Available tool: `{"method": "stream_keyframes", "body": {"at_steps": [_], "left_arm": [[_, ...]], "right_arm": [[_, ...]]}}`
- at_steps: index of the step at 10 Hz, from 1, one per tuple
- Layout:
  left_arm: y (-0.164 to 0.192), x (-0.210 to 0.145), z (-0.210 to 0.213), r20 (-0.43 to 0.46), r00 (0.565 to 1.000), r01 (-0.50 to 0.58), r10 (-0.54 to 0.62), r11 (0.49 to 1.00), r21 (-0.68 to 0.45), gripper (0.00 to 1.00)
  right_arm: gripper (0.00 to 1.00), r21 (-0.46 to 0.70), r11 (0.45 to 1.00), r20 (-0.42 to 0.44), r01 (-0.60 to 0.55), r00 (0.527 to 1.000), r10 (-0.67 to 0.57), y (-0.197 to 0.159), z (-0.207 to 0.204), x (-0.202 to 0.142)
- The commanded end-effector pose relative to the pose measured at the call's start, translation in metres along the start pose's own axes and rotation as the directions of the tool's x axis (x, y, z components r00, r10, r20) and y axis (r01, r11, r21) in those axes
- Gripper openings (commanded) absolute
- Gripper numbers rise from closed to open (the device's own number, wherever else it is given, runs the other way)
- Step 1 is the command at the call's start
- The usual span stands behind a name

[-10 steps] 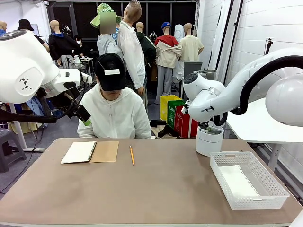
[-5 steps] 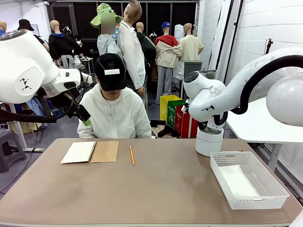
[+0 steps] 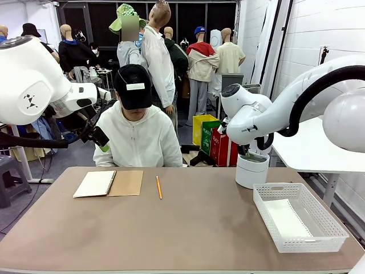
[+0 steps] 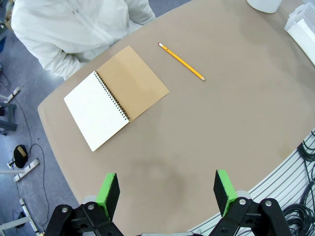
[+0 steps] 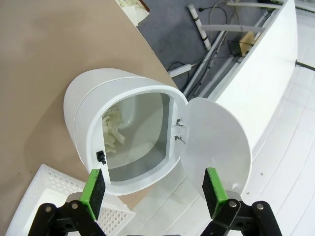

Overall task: Sort the paper based on its condition.
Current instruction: If a person hands you a paper, place it in the Organizing basket , and if it's crumpled, put it in the Trash can.

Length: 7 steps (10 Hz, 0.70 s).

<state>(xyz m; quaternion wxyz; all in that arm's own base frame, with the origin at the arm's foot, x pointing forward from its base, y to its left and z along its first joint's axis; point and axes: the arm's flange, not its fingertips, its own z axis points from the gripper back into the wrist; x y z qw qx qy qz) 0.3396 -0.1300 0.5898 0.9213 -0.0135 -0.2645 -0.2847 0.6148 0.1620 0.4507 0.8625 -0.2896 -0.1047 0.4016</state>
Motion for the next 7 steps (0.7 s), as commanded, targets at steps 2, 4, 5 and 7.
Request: {"method": "stream_keyframes", "body": {"at_steps": [2, 4, 5, 7], "left_arm": [[0.0014, -0.0004, 0.0005, 0.002, 1.000, 0.002, -0.002, 1.000, -0.002, 1.00], [0.0014, -0.0004, 0.0005, 0.002, 1.000, 0.002, -0.002, 1.000, -0.002, 1.00], [0.0014, -0.0004, 0.0005, 0.002, 1.000, 0.002, -0.002, 1.000, -0.002, 1.00], [0.0014, -0.0004, 0.0005, 0.002, 1.000, 0.002, -0.002, 1.000, -0.002, 1.00]], "right_arm": [[1.00, -0.008, 1.000, -0.004, -0.007, 1.000, 0.007, 0.0001, -0.0020, 0.0001], [1.00, -0.008, 1.000, -0.004, -0.007, 1.000, 0.007, 0.0001, -0.0020, 0.0001], [1.00, -0.008, 1.000, -0.004, -0.007, 1.000, 0.007, 0.0001, -0.0020, 0.0001], [1.00, -0.008, 1.000, -0.004, -0.007, 1.000, 0.007, 0.0001, -0.0020, 0.0001]]}}
